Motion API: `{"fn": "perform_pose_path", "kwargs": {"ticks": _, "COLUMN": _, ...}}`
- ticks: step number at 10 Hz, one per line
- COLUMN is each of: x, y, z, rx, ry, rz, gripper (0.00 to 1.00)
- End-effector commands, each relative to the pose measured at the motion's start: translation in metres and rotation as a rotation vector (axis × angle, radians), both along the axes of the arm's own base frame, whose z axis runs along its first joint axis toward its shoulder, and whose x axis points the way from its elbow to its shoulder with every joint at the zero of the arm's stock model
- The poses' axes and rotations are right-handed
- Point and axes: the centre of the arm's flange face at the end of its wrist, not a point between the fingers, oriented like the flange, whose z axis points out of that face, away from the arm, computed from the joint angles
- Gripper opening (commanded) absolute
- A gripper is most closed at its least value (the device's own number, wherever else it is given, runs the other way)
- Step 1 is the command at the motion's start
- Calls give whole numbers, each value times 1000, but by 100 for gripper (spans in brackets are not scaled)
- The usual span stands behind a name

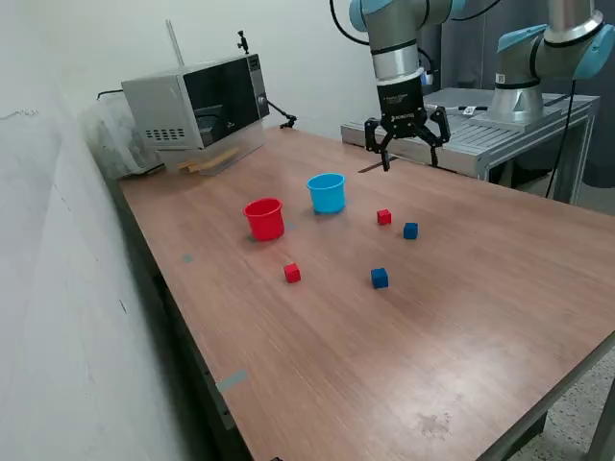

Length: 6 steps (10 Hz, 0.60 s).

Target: Place red objects in the red bin, and blue objects in the blue bin.

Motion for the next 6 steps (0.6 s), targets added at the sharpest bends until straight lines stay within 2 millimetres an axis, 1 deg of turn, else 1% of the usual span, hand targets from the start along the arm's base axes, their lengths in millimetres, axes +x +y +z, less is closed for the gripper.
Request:
{"fn": "perform_pose_path", "kwargs": {"ticks": 1, "x": 2, "y": 2, "z": -42, "rx": -16, "ry": -24, "rz": 102, "gripper": 100}}
{"fn": "perform_pose_path", "kwargs": {"ticks": 3, "x": 9, "y": -4, "z": -63, "rx": -56, "ry": -41, "rz": 108, "gripper": 100}}
{"fn": "perform_pose_path", "kwargs": {"ticks": 5, "x": 9, "y": -6, "z": -83, "rx": -66, "ry": -65, "rz": 108, "gripper": 100}}
{"fn": "perform_pose_path", "kwargs": {"ticks": 6, "x": 8, "y": -6, "z": -87, "rx": -66, "ry": -70, "rz": 108, "gripper": 100}}
